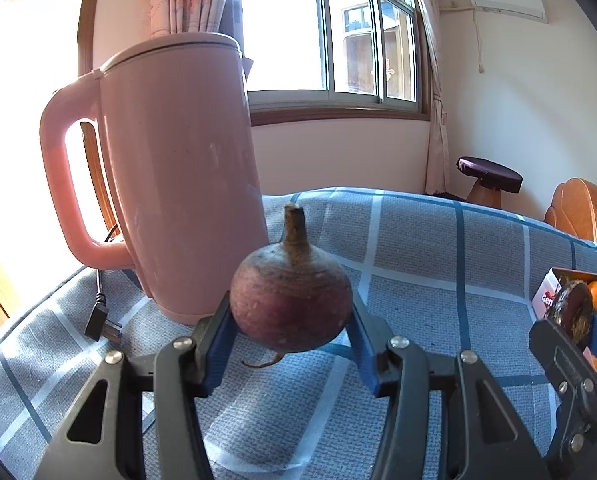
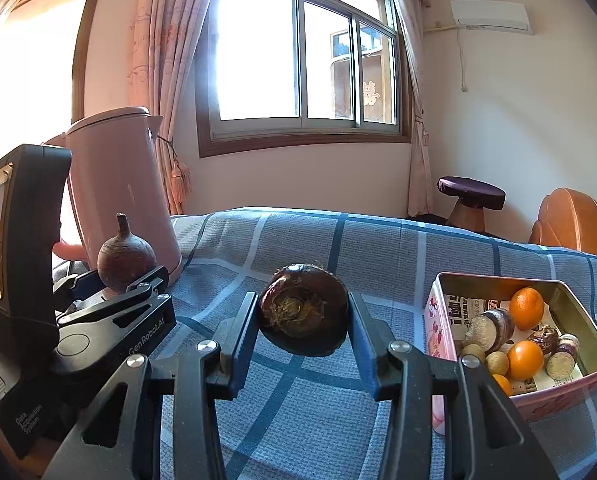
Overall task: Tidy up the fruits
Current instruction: 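Lift both held fruits off the cloth and carry them toward the tin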
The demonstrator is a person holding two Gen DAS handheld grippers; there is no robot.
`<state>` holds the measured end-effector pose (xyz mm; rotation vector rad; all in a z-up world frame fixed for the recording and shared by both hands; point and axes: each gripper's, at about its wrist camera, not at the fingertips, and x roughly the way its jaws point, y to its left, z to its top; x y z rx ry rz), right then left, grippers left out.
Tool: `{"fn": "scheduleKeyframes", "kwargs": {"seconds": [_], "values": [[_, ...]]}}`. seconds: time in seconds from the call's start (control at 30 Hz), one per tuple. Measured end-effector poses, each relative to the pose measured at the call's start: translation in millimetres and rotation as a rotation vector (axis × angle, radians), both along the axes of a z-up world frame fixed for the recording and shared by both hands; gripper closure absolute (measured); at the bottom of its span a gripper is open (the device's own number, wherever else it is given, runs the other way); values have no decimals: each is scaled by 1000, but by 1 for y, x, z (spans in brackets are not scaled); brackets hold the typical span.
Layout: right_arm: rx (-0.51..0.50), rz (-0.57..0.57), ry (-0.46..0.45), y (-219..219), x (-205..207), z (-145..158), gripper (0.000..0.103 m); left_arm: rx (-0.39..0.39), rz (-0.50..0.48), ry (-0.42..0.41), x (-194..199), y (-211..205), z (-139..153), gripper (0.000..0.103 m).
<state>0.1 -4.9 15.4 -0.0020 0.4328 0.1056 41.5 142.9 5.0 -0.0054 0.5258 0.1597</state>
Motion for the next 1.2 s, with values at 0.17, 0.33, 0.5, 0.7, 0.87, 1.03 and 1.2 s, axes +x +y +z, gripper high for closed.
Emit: {"fn": "scheduleKeyframes", "kwargs": {"seconds": [0.17, 0.33, 0.5, 0.7, 0.87, 1.03, 1.2], "values": [[-1, -2, -2, -3, -3, 0, 57, -9, 11, -1, -5, -3, 1, 49], [-8, -1, -6, -6, -9, -1, 57, -5, 9, -6, -13, -12, 1, 49], [-17, 0, -13, -12, -16, 0, 57, -1, -4, -2, -18, -23, 1, 49], [-17, -10, -12, -25, -24, 0, 57, 0, -12, 2, -24, -35, 1, 49], [-18, -24, -11, -36, -28, 0, 57, -2, -15, 3, -26, -41, 2, 49], [-25, -35, -16, -47, -33, 1, 57, 4, -31, 2, -32, -55, 1, 49], [-34, -44, -20, -56, -39, 1, 57, 9, -54, -1, -37, -68, 1, 49]]}}
